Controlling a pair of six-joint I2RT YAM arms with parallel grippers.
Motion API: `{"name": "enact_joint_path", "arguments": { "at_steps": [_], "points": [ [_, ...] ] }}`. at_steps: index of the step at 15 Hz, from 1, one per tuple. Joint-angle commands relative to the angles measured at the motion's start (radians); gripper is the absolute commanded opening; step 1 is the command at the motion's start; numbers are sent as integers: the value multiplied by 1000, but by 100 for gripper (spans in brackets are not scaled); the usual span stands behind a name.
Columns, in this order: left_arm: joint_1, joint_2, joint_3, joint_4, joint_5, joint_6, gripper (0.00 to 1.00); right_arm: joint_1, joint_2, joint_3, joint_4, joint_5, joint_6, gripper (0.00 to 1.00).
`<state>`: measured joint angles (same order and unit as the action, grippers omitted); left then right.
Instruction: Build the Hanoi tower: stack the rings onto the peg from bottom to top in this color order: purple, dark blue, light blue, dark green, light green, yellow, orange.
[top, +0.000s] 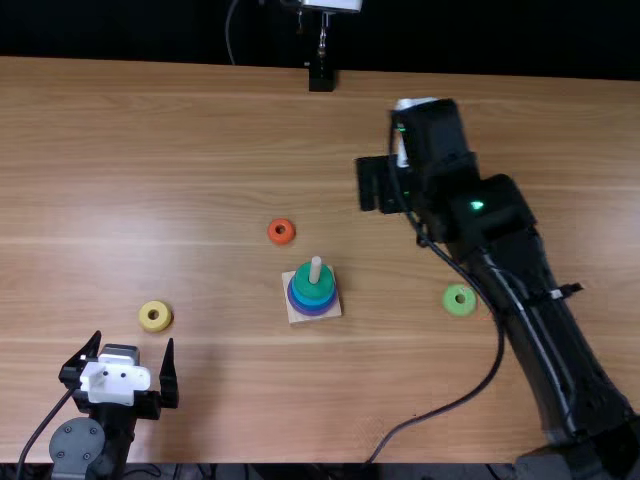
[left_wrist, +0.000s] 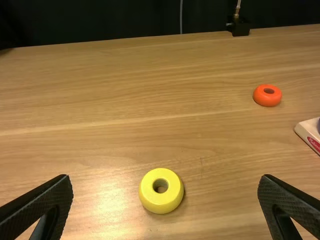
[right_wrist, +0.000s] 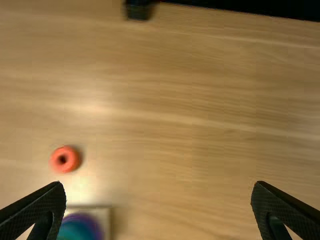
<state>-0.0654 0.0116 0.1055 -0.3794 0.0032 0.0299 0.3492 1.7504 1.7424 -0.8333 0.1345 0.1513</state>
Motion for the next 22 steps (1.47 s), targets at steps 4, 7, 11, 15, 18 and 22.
{"name": "enact_joint_path", "arguments": {
  "at_steps": [4,7,11,15,18,22],
  "points": [
    [-2,-12,-105,-84,-3,14,100,-119,-109,-274,87,9,-2,100],
    [-2,-12,-105,-84,-3,14,100,-200,-157,-460,85,9,-8,100],
    [-2,-12,-105,-84,-3,14,100,-306,-158,-615,70,-65,-186,100],
    [-2,-12,-105,-84,-3,14,100,-358,-161,-667,70,-210,-219,100],
    [-2,-12,-105,-84,-3,14,100,-358,-160,-673,83,-206,-214,100],
    [-2,-12,-105,-84,-3,14,100,-354,-157,-673,89,-123,-206,100]
  ]
}}
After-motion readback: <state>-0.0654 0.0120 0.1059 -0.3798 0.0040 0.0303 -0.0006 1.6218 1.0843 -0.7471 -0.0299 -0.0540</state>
